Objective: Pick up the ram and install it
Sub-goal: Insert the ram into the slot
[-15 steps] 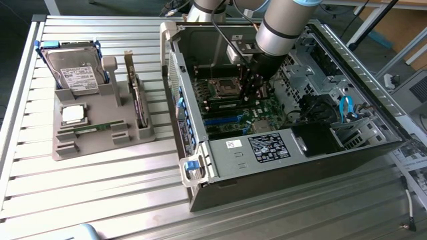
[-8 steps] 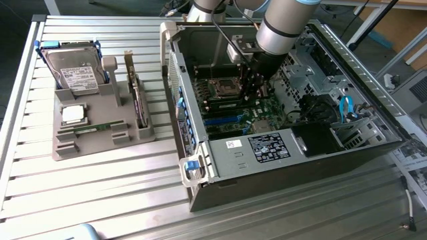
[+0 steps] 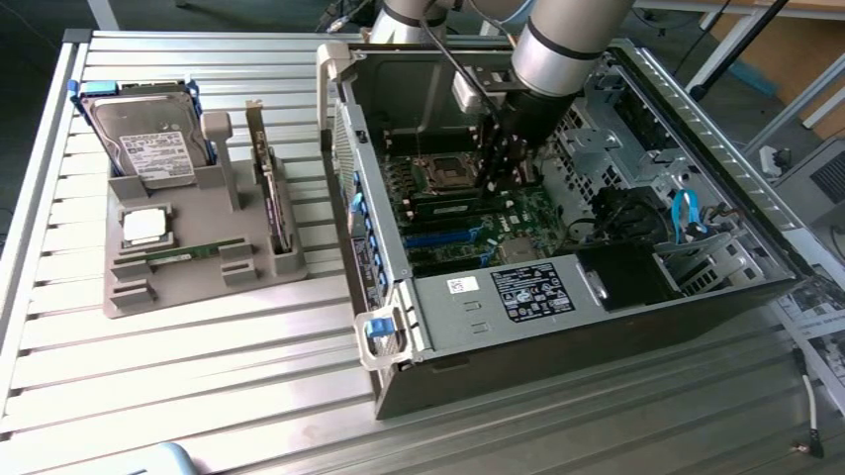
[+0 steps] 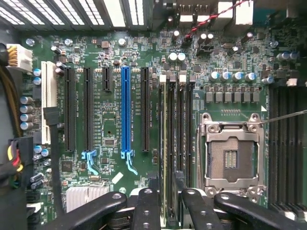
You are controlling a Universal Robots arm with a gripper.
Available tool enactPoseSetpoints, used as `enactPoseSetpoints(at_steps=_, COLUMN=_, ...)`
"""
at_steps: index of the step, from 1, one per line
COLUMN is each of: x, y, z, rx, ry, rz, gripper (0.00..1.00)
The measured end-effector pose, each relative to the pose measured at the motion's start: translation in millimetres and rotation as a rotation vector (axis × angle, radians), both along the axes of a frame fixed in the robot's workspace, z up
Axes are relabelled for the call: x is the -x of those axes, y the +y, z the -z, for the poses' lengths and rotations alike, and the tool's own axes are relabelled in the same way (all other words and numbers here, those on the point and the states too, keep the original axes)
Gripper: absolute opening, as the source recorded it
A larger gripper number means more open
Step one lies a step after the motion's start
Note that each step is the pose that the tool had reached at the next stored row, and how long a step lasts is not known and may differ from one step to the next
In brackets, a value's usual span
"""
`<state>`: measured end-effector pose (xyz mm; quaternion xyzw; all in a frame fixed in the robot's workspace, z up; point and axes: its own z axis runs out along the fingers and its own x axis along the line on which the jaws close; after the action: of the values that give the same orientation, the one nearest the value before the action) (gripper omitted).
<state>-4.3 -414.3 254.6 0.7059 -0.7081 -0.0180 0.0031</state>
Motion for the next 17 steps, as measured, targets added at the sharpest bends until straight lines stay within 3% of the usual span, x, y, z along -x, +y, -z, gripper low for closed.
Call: enactPoseSetpoints(at_steps=17, x=0.0, y=0.0, z=-35.9, rx=0.0001, ry=-0.0001, rz=0.000, gripper=0.25)
